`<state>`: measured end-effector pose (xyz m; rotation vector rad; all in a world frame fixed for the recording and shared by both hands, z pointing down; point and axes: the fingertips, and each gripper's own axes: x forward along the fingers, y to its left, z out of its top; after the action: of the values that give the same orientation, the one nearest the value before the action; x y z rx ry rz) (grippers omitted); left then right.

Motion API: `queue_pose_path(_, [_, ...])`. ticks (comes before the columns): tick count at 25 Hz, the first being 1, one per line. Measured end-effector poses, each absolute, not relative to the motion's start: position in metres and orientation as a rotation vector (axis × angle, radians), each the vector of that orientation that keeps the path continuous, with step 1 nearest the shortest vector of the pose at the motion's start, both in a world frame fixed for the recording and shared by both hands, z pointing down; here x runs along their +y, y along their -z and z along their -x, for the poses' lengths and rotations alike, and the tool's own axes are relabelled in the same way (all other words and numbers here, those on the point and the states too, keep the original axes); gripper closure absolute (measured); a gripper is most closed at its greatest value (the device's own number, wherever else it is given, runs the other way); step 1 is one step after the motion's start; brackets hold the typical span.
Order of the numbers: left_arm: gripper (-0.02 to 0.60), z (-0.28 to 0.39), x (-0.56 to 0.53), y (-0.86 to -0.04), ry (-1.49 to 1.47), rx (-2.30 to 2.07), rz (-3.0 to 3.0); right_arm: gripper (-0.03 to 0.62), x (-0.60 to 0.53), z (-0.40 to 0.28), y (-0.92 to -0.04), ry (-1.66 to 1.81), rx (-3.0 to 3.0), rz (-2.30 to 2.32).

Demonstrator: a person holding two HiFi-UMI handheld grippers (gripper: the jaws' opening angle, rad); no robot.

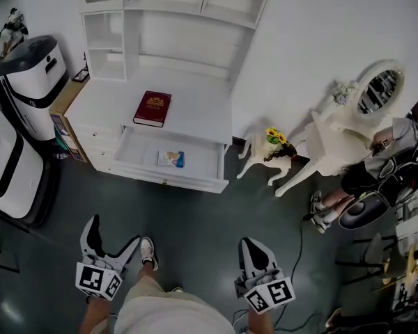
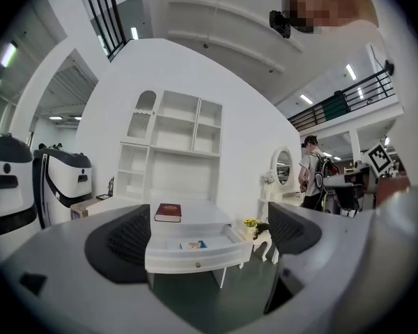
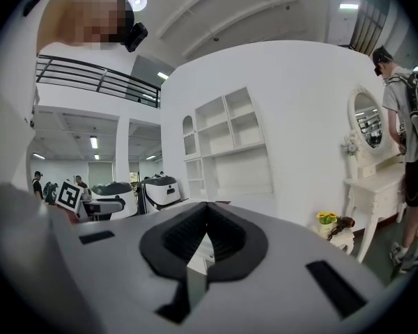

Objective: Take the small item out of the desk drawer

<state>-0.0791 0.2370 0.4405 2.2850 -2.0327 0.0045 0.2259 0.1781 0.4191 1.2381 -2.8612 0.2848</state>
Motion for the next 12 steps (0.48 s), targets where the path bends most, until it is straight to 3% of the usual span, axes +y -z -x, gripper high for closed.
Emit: queue_pose_path(12, [0.074,0.177,0.08,-0.452,0.008,-1.882,-2.329,0.585,0.036,-0.099,-0.403,-0.248,-2.799,-1.245])
